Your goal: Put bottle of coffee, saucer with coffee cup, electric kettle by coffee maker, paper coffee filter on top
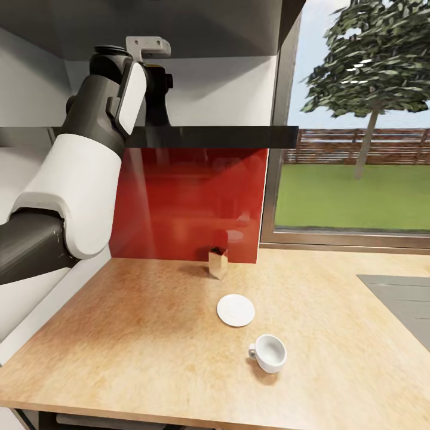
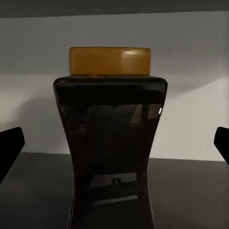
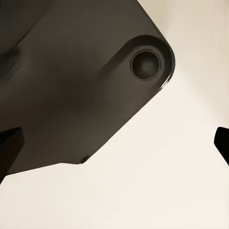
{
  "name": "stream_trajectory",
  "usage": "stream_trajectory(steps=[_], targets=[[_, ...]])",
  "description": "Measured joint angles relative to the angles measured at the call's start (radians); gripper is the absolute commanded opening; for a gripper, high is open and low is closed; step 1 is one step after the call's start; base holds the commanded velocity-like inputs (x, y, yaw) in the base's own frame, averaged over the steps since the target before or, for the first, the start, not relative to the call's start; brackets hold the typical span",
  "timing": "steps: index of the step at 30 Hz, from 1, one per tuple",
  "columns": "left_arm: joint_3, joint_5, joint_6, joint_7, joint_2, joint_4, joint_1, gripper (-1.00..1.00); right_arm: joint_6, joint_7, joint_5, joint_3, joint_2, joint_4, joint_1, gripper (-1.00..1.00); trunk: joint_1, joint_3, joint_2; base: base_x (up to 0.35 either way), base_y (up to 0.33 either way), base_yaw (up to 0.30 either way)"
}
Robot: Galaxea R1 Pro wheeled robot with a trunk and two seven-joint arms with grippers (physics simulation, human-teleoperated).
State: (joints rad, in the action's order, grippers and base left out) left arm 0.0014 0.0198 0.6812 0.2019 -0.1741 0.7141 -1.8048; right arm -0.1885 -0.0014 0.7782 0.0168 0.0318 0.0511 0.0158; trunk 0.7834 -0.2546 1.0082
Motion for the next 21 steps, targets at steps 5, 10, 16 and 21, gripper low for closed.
stream_trajectory(steps=[5, 10, 16, 21], targets=[[0.000, 0.000, 0.000, 0.000, 0.000, 0.001, 0.000, 1.00, 0.000, 0.000, 0.008, 0.000, 0.000, 0.000, 0.000, 1.00, 0.000, 0.000, 0.000, 0.106, 0.000, 0.000], [0.000, 0.001, 0.000, 0.000, 0.000, 0.000, 0.000, 1.00, 0.000, 0.000, 0.009, 0.000, 0.000, 0.000, 0.000, 1.00, 0.000, 0.000, 0.000, 0.075, 0.000, 0.000], [0.000, 0.002, 0.001, 0.000, 0.000, -0.007, 0.000, 1.00, 0.000, 0.000, 0.009, 0.000, 0.000, 0.000, 0.000, 1.00, 0.000, 0.000, 0.000, 0.015, 0.000, 0.000], [0.000, 0.003, 0.001, 0.000, 0.000, -0.011, -0.001, 1.00, 0.000, 0.000, 0.009, 0.000, 0.000, 0.000, 0.000, 1.00, 0.000, 0.000, 0.000, 0.002, 0.000, 0.000]])
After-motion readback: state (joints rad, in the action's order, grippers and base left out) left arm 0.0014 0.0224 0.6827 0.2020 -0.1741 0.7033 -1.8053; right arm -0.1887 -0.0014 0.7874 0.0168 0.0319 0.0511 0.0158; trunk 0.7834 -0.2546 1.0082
